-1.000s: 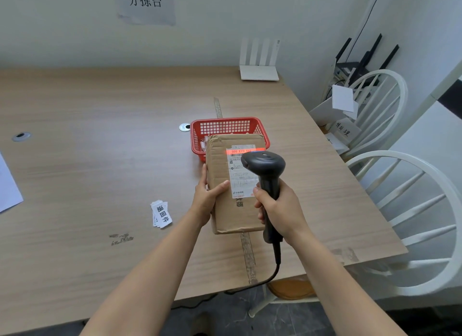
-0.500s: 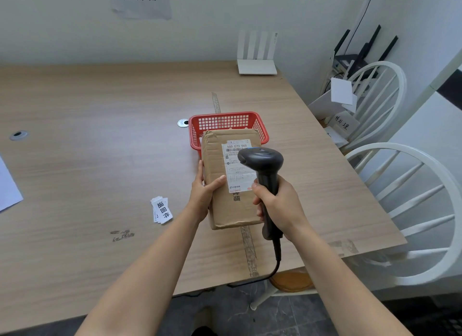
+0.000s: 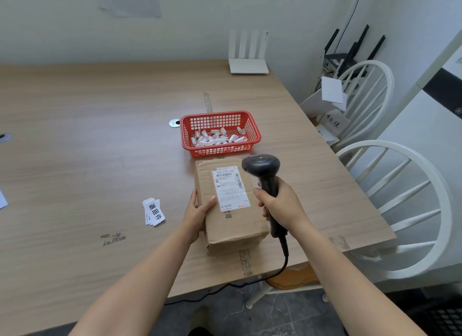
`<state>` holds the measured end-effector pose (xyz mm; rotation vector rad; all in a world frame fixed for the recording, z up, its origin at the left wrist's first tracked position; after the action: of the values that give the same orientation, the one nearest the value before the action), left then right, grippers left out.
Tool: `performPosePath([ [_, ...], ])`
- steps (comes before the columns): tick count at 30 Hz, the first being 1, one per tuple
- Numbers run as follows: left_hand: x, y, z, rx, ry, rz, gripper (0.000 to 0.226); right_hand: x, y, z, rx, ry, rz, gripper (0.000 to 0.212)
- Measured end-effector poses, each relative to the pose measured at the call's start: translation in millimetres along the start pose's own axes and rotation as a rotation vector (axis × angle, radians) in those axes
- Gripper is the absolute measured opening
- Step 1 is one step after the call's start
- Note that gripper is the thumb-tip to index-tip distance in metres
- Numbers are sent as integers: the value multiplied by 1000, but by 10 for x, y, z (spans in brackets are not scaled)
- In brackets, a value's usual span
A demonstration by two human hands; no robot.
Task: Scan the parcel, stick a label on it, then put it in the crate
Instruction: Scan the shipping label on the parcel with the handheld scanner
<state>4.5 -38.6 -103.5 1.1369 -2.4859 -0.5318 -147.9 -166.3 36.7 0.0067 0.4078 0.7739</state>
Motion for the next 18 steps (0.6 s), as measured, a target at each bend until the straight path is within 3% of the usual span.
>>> performPosePath([
  [8,-17,-35,-34,-1,-75,-37,49,-250,-296,-514,123,104,-80,13],
  [13,-40,-58,-83,43,-149,-68,58,-371,-529,-1024,356,393,-106,50],
  [18,-20,-88,-104,93,-284,-63,61,-328,-561,-1356,482,596,-71,62],
])
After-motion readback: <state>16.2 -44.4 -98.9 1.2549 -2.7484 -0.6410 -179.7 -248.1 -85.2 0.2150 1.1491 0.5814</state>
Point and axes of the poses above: each hand's wrist, its own y-axis away from the middle knuckle, its own x-axis out of the palm, z = x × y, the point moved 7 cm from there along -y, towards the middle knuckle, and after that the axes turned 1 degree about -y, right-handed, at the moved point
